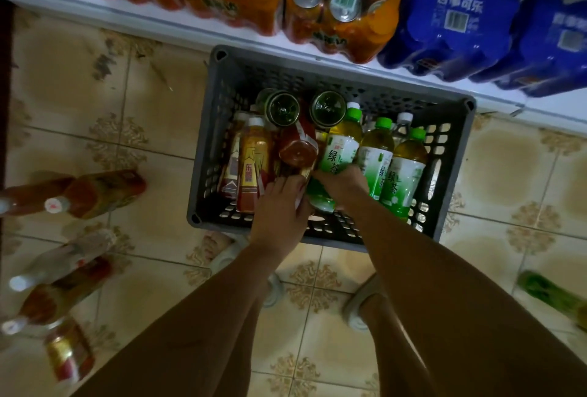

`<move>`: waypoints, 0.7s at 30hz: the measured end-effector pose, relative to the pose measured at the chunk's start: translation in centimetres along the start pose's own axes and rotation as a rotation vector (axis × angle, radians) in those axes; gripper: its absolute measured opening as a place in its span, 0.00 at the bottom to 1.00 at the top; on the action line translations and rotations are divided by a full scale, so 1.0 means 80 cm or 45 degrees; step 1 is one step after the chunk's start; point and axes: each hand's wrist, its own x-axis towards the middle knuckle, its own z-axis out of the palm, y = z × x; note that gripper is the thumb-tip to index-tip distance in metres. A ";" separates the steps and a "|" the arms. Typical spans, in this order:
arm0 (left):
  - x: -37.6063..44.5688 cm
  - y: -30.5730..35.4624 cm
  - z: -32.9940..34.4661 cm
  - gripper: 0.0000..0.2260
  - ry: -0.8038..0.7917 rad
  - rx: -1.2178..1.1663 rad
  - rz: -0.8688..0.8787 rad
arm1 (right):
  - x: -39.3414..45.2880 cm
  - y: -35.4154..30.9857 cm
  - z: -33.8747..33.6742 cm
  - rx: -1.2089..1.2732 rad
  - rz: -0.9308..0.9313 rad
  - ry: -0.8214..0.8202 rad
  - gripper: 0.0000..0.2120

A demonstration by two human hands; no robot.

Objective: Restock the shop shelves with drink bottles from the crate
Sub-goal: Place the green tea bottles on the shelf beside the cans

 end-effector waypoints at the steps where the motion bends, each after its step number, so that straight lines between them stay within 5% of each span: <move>1: -0.001 0.000 -0.002 0.11 -0.002 -0.056 -0.033 | -0.003 0.000 -0.004 0.028 -0.005 -0.031 0.21; 5: 0.006 0.013 -0.014 0.09 0.013 -0.318 -0.224 | -0.033 0.005 -0.025 0.074 0.015 -0.223 0.15; 9: 0.025 0.043 -0.031 0.18 -0.161 -0.791 -0.633 | -0.071 0.026 -0.034 0.131 -0.111 -0.408 0.09; 13: 0.031 0.069 -0.030 0.34 -0.427 -1.136 -0.848 | -0.097 0.048 -0.035 -0.034 -0.388 -0.571 0.33; 16: 0.033 0.068 -0.016 0.33 -0.285 -1.204 -0.853 | -0.100 0.043 -0.071 -0.147 -0.460 -0.889 0.20; 18: 0.036 0.060 -0.011 0.26 -0.240 -1.242 -0.863 | -0.088 0.033 -0.104 -0.086 -0.400 -0.749 0.19; 21: 0.039 0.050 -0.004 0.26 -0.252 -1.267 -0.896 | -0.043 0.032 -0.121 -0.037 -0.383 -0.013 0.18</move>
